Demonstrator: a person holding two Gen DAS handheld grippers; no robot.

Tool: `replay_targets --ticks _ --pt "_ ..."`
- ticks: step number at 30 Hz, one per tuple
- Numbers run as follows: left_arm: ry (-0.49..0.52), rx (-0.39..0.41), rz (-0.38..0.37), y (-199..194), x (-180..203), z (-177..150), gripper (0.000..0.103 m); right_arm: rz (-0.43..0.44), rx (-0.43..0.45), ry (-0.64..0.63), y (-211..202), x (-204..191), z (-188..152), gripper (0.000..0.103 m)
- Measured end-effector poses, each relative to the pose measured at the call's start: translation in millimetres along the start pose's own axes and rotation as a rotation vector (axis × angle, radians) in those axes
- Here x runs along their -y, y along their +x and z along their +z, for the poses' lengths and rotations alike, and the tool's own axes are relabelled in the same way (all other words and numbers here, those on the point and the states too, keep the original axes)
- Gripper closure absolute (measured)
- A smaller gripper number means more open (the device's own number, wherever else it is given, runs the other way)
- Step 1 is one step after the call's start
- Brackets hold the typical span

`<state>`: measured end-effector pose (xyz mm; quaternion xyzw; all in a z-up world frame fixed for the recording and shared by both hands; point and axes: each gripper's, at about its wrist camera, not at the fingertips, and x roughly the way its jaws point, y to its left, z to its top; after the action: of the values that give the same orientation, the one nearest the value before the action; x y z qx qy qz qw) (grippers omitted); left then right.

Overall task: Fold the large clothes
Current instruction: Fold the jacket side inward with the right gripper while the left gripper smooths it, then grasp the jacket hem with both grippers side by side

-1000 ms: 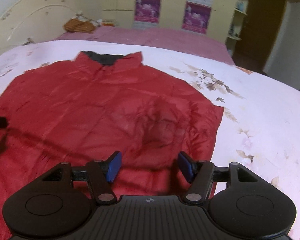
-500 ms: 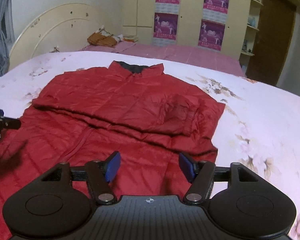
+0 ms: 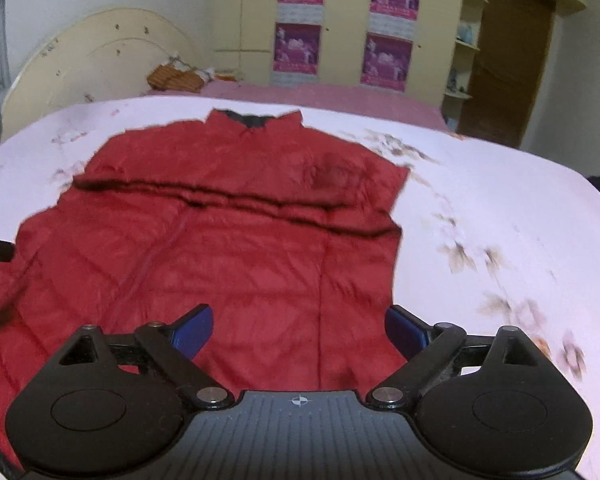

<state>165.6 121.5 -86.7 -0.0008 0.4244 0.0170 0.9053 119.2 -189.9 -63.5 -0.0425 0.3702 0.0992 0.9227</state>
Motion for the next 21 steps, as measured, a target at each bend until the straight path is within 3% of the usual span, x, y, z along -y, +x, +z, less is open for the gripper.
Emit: replay_targets --ticks 11,16,21 --pt "-0.04 -0.052 -0.015 -14 -36 -46 0.021 -0.09 -0.062 0.053 -31 0 -51 0.011" --pt "-0.045 -0.074 -0.018 -16 -37 -63 0.021 -0.142 -0.086 0.103 -35 17 -69 0.011" --pt "-0.049 -0.086 -0.014 -15 -35 -75 0.021 -0.14 -0.119 0.203 -38 38 -85 0.011"
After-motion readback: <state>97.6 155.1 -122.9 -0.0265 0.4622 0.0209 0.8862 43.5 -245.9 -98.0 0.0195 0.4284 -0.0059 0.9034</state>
